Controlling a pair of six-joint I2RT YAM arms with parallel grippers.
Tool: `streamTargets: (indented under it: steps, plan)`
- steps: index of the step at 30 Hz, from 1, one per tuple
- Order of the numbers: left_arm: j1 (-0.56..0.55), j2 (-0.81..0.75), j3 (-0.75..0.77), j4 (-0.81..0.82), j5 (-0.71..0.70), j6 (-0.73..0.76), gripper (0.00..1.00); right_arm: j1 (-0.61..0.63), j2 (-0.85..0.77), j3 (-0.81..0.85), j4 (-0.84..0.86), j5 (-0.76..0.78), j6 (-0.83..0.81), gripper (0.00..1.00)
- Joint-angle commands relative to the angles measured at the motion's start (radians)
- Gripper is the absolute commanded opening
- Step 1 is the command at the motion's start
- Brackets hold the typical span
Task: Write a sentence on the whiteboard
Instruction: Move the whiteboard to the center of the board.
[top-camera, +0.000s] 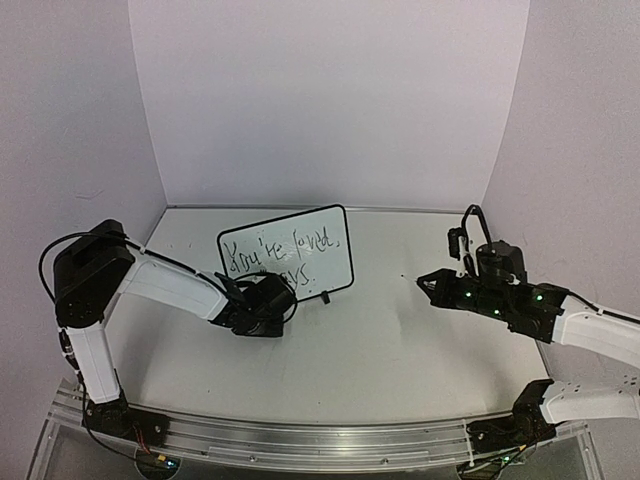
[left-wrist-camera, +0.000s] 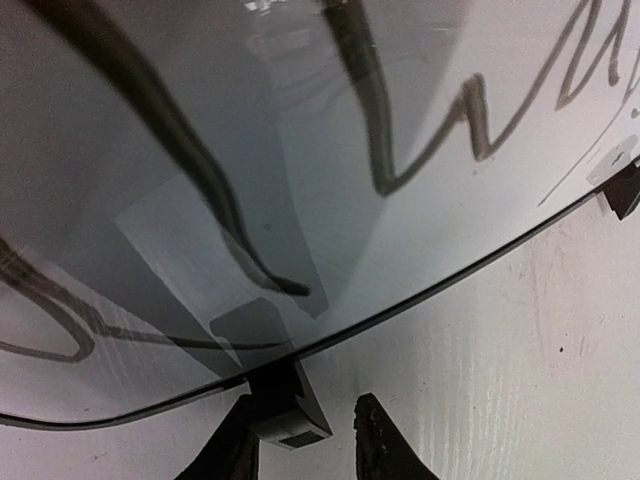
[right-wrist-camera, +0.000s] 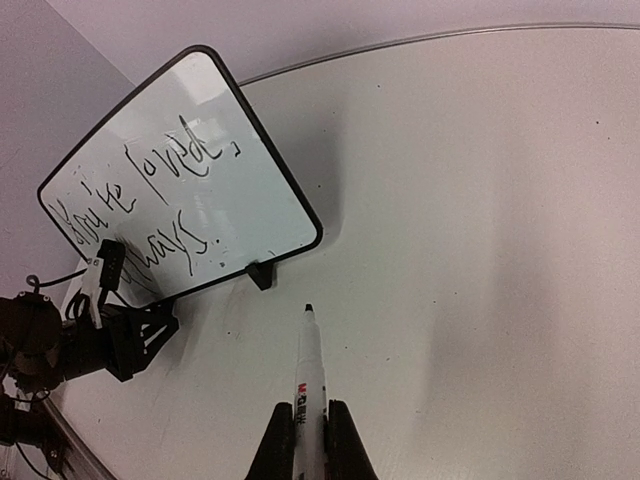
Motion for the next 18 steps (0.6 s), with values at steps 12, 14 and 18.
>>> streamTargets:
  steps: [12,14,18]
  plan:
    - [0.018,0.049,-0.002,0.069,-0.132,-0.030,0.24,-0.002,0.018,-0.005,0.044,-0.016,0.017,0.00]
    - [0.021,0.055,0.002,0.073,-0.133,-0.027,0.22,-0.001,0.016,-0.007,0.044,-0.017,0.017,0.00]
    - [0.027,0.066,0.009,0.077,-0.141,-0.025,0.19,-0.002,0.012,-0.010,0.046,-0.016,0.020,0.00]
